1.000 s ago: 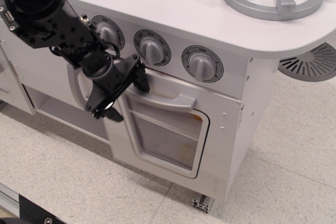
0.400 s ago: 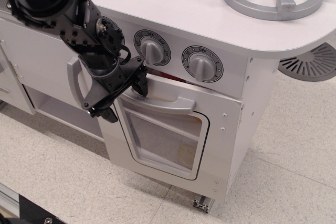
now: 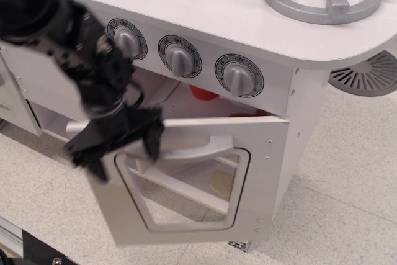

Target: Open oven

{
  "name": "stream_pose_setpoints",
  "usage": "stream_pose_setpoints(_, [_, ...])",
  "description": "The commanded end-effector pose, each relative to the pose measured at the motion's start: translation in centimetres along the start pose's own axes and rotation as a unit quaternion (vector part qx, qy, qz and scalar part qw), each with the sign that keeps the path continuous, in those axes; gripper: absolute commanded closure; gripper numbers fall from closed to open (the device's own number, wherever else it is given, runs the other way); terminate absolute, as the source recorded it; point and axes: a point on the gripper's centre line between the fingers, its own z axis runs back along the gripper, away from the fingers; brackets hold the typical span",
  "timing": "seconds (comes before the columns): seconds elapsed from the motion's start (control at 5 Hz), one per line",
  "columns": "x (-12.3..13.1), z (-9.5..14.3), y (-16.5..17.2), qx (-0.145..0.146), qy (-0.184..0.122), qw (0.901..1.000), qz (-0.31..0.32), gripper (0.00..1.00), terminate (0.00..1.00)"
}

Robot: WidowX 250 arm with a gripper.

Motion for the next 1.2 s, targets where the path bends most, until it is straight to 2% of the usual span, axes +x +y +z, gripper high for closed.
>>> stream_pose_setpoints(0.0, [1.8, 5.0, 0.4, -0.017, -0.003, 0.9952, -0.096, 0.00, 0.00])
stream_pose_setpoints(0.2, [3.2, 6.1, -0.4, -0.026, -0.011, 0.9960, -0.085, 0.00, 0.00])
stream_pose_setpoints(0.4, [5.2, 5.3, -1.4, -0.012, -0.039, 0.9976, -0.056, 0.00, 0.00])
stream_pose_setpoints(0.6, [6.4, 2.4, -1.8, 0.001, -0.080, 0.9953, -0.055, 0.00, 0.00])
stream_pose_setpoints(0.8, [6.6, -0.5, -1.8, 0.024, -0.086, 0.9948, -0.050, 0.00, 0.00])
stream_pose_setpoints(1.0, [6.2, -2.0, -0.5, 0.058, -0.069, 0.9945, -0.054, 0.00, 0.00])
